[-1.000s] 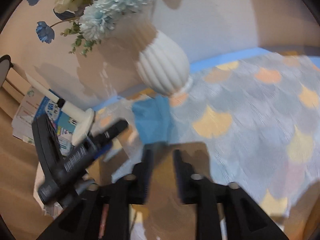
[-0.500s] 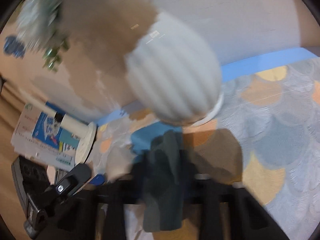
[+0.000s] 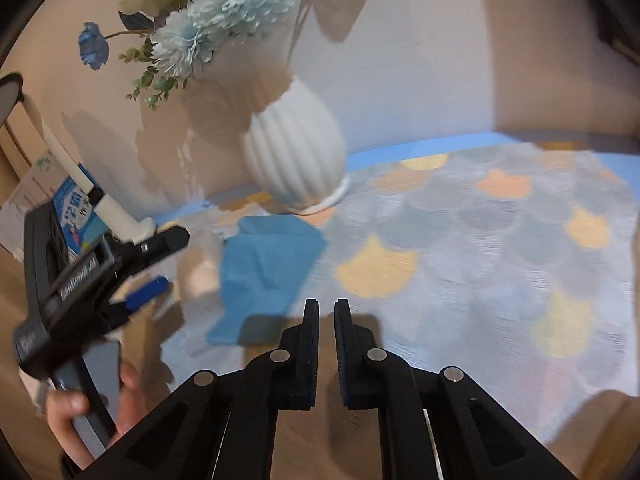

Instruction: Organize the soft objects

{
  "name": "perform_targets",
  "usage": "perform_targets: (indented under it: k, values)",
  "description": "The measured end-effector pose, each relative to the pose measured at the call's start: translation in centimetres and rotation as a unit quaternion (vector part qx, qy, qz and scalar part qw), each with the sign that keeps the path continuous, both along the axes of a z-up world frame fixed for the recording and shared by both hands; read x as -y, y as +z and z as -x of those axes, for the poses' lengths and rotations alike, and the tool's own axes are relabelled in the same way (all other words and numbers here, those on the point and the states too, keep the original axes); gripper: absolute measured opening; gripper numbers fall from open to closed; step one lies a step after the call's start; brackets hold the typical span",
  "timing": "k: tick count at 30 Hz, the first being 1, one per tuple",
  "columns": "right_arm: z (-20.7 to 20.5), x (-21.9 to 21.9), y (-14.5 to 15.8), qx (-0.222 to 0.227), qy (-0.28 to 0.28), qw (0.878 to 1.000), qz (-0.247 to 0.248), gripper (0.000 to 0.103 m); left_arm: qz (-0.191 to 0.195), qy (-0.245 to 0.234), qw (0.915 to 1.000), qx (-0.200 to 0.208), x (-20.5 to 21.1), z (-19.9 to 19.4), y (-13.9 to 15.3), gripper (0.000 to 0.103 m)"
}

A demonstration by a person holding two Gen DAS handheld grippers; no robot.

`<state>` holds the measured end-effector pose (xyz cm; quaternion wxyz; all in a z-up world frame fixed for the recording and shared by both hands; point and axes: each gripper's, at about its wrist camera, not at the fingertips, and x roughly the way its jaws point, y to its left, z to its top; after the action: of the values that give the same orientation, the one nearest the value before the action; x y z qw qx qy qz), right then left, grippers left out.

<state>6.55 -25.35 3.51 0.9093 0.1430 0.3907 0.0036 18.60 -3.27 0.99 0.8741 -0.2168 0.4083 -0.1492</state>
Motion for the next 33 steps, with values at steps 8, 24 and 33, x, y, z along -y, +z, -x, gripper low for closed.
perform_targets:
  k: [8, 24, 33]
  values:
    - [-4.1, -1.3, -2.2, -0.062, 0.071, 0.991, -0.098, 0.065, 0.059, -0.002, 0.9978, -0.03, -0.8, -0.8, -1.4, 0.101]
    - [-2.6, -2.9, -2.6, -0.042, 0.016, 0.998, 0.046, 0.005, -0.051, -0.011, 0.9986, -0.008, 2.0, 0.1, -0.9, 0.101]
    - [-1.2, 0.6, -2.7, -0.033, -0.008, 0.999, 0.018, 0.013, -0.148, -0.013, 0.9889, -0.004, 4.5, 0.5, -1.3, 0.05]
